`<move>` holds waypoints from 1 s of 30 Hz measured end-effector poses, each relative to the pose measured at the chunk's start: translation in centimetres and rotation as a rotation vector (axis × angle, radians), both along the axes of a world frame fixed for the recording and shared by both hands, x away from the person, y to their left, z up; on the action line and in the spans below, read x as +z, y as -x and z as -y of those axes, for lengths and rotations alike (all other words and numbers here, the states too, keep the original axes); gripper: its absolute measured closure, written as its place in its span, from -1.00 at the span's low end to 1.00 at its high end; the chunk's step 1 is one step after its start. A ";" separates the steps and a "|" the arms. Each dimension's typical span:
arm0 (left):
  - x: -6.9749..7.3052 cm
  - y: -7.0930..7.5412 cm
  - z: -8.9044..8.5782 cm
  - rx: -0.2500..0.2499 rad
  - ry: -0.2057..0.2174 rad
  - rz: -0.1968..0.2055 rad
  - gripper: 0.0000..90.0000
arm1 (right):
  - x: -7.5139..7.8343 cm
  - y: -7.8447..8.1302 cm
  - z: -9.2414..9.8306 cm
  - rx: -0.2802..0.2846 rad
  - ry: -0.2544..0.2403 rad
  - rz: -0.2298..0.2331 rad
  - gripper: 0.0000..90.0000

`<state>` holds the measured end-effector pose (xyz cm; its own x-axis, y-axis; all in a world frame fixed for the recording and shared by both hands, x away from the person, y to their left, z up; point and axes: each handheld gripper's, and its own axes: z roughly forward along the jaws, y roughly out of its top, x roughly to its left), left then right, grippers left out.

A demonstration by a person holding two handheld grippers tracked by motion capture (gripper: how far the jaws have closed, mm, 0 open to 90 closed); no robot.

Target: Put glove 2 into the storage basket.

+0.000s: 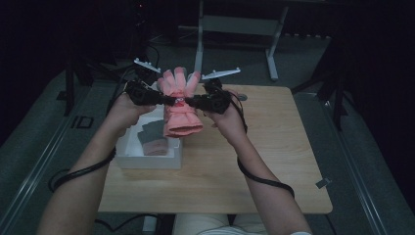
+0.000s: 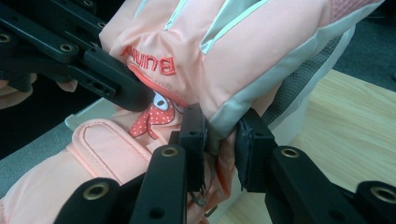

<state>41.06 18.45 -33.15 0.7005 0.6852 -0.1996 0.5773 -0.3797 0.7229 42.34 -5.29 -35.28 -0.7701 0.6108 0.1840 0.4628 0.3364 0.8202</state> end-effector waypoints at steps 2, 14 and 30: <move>-0.1 -0.1 -1.1 0.004 -0.004 -0.006 0.72 | -0.1 -0.1 -1.1 0.002 -0.003 -0.007 0.66; -4.5 -1.7 -7.1 0.018 0.025 -0.079 0.71 | -3.1 -1.0 -7.2 -0.015 0.022 -0.049 0.66; -10.6 -3.1 -8.1 0.072 -0.022 -0.189 0.71 | -9.1 -2.3 -11.3 -0.083 0.175 -0.155 0.69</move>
<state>44.16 26.55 -43.74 0.6011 0.7376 -0.3075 0.7282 -0.3470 0.5911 44.63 6.01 -44.37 -0.6868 0.7036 0.1822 0.6105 0.4224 0.6700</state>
